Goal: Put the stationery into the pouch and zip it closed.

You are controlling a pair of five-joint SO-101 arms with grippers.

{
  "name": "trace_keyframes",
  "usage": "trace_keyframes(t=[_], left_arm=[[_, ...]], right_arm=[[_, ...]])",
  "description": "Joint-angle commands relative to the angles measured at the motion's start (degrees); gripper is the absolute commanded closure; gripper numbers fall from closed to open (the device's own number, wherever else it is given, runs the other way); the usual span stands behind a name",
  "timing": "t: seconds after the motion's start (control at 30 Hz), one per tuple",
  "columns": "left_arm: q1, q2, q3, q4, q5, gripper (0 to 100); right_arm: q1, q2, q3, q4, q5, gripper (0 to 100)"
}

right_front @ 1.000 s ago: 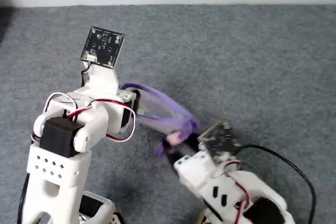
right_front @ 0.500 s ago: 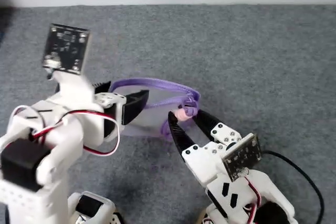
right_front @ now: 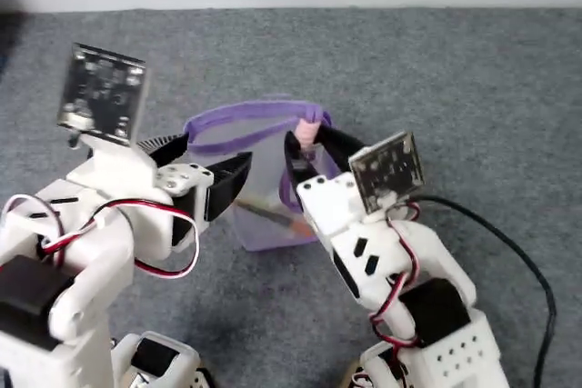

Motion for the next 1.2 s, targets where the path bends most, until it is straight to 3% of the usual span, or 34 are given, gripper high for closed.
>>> trace_keyframes(t=[0.0,0.23,0.43,0.67,0.87,1.03,1.17], left_arm=[[-0.26,0.18,5.05,1.14,-4.48,85],[-1.49,0.35,15.69,-1.49,-6.24,93],[-5.45,0.53,24.13,-16.70,-6.15,94],[-2.29,0.62,28.88,-31.82,-6.07,94],[5.01,0.09,28.70,-27.52,-6.15,94],[5.27,-1.41,22.81,-18.55,-6.24,93],[5.54,-4.84,18.15,-12.04,-6.07,88]], right_arm=[[0.66,1.80,-9.76,3.91,-1.05,99.1],[-1.54,2.59,-21.36,25.01,-0.79,99.1],[-7.96,2.95,-30.95,40.40,-0.62,99.1],[-9.89,2.95,-33.23,55.25,1.49,99.1],[-9.63,2.68,-30.86,62.37,5.01,99.1],[-9.01,2.86,-30.15,60.26,8.79,99.1],[-2.51,2.95,-30.07,55.78,16.00,99.1]])
